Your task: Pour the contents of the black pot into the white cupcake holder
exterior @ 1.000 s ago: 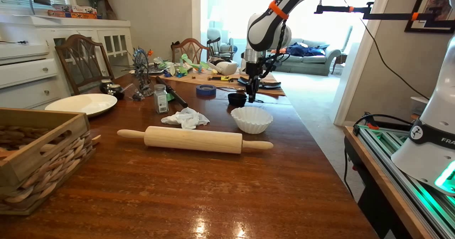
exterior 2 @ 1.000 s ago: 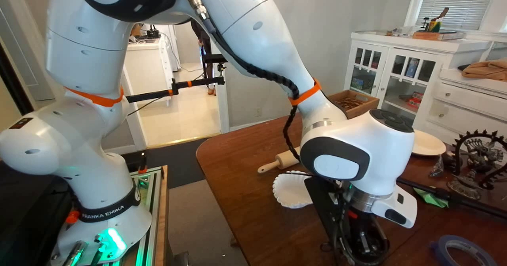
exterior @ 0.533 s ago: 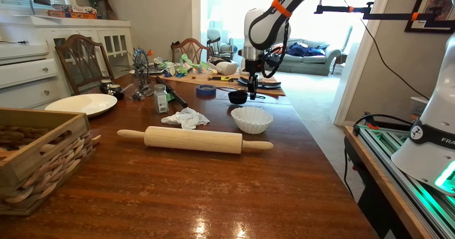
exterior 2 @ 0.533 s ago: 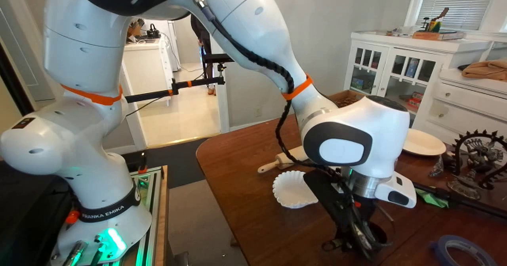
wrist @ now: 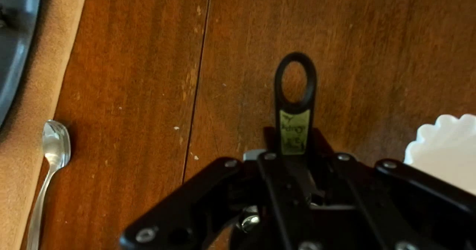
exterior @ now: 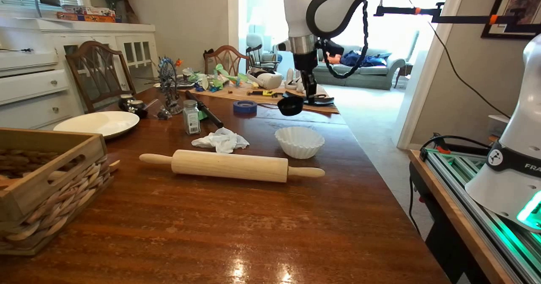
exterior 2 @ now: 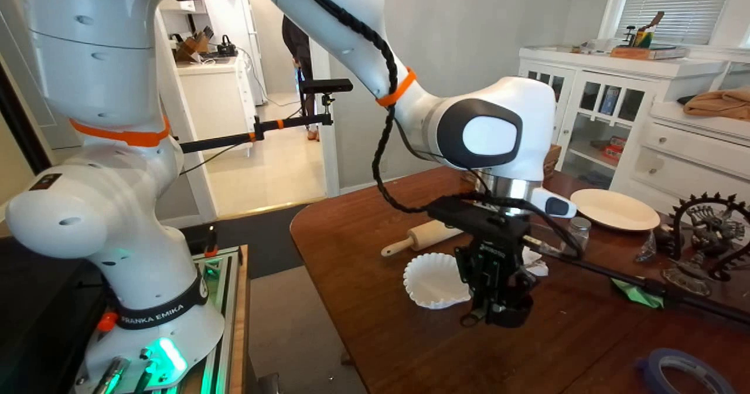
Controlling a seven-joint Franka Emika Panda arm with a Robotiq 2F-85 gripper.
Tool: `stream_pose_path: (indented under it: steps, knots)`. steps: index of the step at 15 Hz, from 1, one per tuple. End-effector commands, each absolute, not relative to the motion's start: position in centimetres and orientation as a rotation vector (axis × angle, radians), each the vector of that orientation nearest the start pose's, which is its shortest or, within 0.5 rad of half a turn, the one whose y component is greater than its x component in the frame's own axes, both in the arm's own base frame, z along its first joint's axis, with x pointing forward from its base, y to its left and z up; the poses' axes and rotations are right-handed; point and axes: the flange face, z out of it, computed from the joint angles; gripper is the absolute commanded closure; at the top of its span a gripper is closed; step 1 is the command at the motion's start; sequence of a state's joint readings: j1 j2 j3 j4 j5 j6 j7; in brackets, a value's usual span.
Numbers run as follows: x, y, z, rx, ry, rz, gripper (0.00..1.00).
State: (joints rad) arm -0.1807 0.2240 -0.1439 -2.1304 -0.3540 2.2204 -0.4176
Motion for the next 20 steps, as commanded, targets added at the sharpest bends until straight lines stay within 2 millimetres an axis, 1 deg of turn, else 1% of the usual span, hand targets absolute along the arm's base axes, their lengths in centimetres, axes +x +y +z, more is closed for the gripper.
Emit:
stream_pose_path:
  steps: [1,3,6,8,10,11,13,16,17,20]
  knots:
    - [50.3,-15.4,31.2,-3.327,-0.837,0.514,0.94]
    - [49.9,-13.6,31.4,-3.331,-0.992,0.559,0.94]
    - [49.2,-11.1,31.3,-3.304,-1.179,0.612,0.94]
    - [48.6,-9.7,31.1,-3.289,-1.275,0.627,0.94]
    - [48.2,-8.9,31.1,-3.281,-1.306,0.623,0.94]
    - [49.5,-9.4,30.5,-3.295,-1.238,0.599,0.76]
    - [49.1,-8.8,30.6,-3.288,-1.257,0.598,0.76]
    - [49.0,-8.8,30.8,-3.286,-1.265,0.594,0.76]
    - [48.8,-8.7,30.6,-3.276,-1.287,0.624,0.94]
    - [49.1,-7.1,30.9,-3.270,-1.411,0.766,0.94]
